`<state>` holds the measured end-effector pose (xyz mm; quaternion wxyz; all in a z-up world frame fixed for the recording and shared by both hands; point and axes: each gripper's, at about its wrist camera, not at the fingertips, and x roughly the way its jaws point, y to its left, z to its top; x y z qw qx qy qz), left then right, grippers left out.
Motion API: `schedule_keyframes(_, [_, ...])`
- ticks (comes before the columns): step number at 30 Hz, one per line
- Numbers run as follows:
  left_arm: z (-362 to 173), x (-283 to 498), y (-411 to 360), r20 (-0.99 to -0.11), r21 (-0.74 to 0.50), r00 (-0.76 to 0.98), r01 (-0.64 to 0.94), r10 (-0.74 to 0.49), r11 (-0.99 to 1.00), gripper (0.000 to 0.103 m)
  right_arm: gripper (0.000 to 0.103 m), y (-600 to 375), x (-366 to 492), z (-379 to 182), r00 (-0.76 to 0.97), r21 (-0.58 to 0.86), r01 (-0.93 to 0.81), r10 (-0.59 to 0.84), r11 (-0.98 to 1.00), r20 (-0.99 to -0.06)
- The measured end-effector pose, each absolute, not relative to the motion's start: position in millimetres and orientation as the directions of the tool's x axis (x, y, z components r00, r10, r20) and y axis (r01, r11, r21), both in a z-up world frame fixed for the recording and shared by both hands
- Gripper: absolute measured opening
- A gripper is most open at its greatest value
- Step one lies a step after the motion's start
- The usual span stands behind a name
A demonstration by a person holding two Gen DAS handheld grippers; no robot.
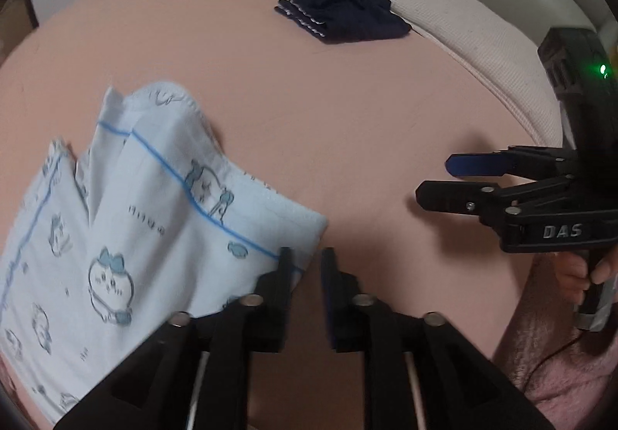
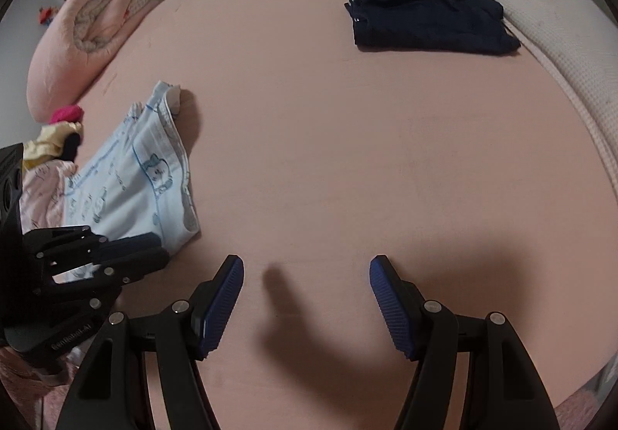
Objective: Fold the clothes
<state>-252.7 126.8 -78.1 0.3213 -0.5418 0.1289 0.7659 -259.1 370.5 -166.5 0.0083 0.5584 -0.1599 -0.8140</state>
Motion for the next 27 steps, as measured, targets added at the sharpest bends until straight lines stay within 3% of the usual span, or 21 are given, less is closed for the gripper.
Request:
schedule_keyframes(2, [-88.4,-256.7,135.3,-0.921,-0.136,-0.198,-0.641,0.334,-0.755,0.041,0.068,369.5,-256.6,-166.9,-0.377,0.279,-0.171,-0.199,-0.945,-0.905])
schedule_keyframes(4, [-91.9,-254.2,139.4,-0.917,-0.079,-0.247,-0.656,0.313,-0.750,0.040,0.068,367.4,-253.9,-166.9,-0.376,0.279,-0.165,-0.201,-0.946,-0.905])
schedule_keyframes(5, [-91.7,-253.4,139.2,-0.915,-0.056,-0.269,-0.656,0.302,-0.752,0.034,0.068,366.7,-252.5,-167.0,-0.372,0.275,-0.163,-0.199,-0.948,-0.907])
schedule_keyframes(6, [-89.1,-256.0,134.3,-0.911,-0.041,-0.293,-0.637,0.290,-0.770,0.004,0.067,366.9,-251.5,-167.0,-0.368,0.270,-0.164,-0.195,-0.949,-0.909])
schedule_keyframes(7, [-84.7,-261.2,124.6,-0.906,-0.062,-0.297,-0.610,0.301,-0.790,0.002,0.068,366.9,-251.0,-166.8,-0.364,0.266,-0.163,-0.192,-0.950,-0.911])
schedule_keyframes(13, [-19.2,-282.7,4.9,-0.808,-0.275,-0.385,-0.422,0.446,-0.864,0.002,0.068,349.0,-272.7,-155.6,-0.361,0.224,-0.069,-0.185,-0.972,-0.914])
schedule_keyframes(19, [33.7,-280.7,-120.2,-0.746,-0.314,-0.519,-0.278,0.417,-0.908,0.002,0.068,284.5,-332.0,-135.0,-0.386,0.197,0.101,-0.221,-0.975,-0.895])
schedule_keyframes(27, [-5.8,-294.9,-219.8,-0.836,-0.259,-0.468,-0.123,0.286,-0.958,0.002,0.068,173.7,-414.2,-118.9,-0.416,0.132,0.296,-0.252,-0.946,-0.874])
